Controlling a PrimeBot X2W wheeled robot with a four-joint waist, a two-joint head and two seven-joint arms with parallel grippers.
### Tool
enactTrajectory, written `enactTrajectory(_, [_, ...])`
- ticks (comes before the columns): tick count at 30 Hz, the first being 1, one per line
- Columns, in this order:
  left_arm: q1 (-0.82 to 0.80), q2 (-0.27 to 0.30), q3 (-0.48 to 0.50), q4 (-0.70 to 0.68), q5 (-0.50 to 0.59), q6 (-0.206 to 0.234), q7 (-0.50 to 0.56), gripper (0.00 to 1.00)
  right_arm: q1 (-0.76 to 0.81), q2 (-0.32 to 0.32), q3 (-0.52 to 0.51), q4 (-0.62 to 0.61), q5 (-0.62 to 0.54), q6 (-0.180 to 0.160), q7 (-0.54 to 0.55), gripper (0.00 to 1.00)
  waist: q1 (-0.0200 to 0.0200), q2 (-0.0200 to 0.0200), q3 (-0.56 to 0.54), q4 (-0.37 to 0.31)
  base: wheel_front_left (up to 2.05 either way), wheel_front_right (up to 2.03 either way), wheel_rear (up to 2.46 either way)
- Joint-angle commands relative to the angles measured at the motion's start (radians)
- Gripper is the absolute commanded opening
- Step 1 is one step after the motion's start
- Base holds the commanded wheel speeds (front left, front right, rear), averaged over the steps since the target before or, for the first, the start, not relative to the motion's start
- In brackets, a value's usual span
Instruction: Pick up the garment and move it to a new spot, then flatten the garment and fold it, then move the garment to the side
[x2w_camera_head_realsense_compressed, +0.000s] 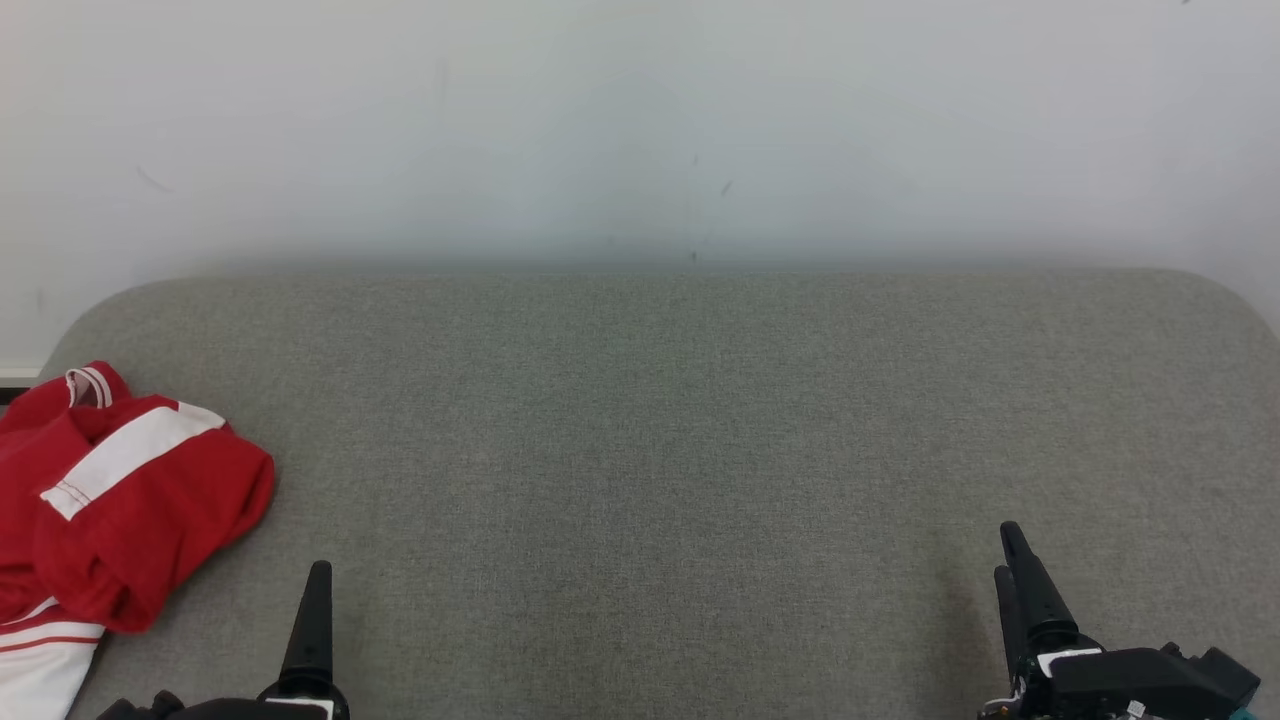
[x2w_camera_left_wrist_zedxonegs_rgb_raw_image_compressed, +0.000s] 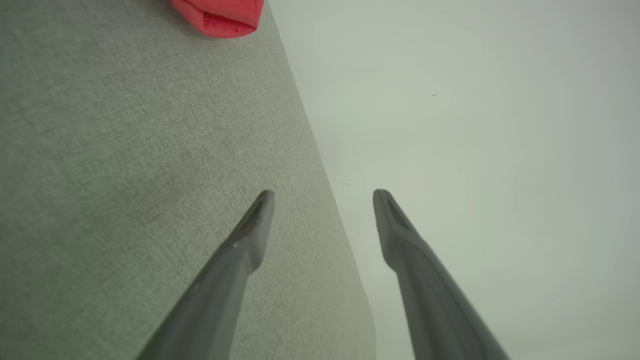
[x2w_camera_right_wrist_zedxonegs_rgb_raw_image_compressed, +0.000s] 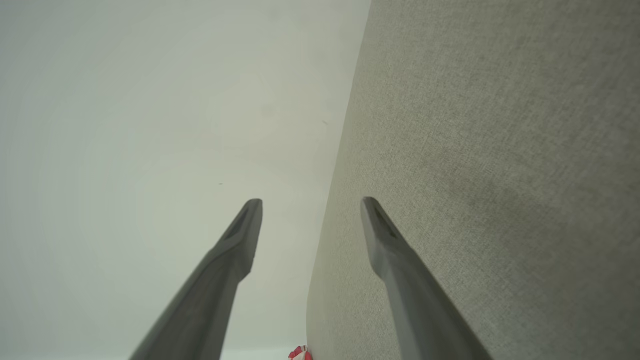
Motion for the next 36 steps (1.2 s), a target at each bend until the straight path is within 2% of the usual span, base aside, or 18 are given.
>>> enactTrajectory(1, [0.000,0.005,-0.005,-0.018,0.044,0.003,-0.011,1.00,-0.029,-0.008,0.007,-0.010,-0.037,0.000,-0.010,1.00,0.0000,0.0000,-0.001,0.001,0.00,0.00,0.00])
enactTrajectory(15, [0.009,0.014,-0.047,-0.051,0.393,0.049,-0.063,1.00,-0.045,0.000,0.014,0.044,-0.405,0.000,-0.044,1.00,0.0000,0.0000,-0.007,0.005,0.00,0.00,0.00])
enactTrajectory(24, [0.017,0.034,-0.083,-0.050,0.576,0.078,-0.093,1.00,-0.046,0.000,0.027,0.032,-0.538,-0.001,-0.069,1.00,0.0000,0.0000,-0.010,0.006,0.00,0.00,0.00])
enactTrajectory(36, [0.014,0.061,-0.130,-0.017,0.741,0.091,-0.125,1.00,-0.041,0.000,0.041,0.028,-0.680,-0.001,-0.087,1.00,0.0000,0.0000,-0.017,0.007,0.00,0.00,0.00])
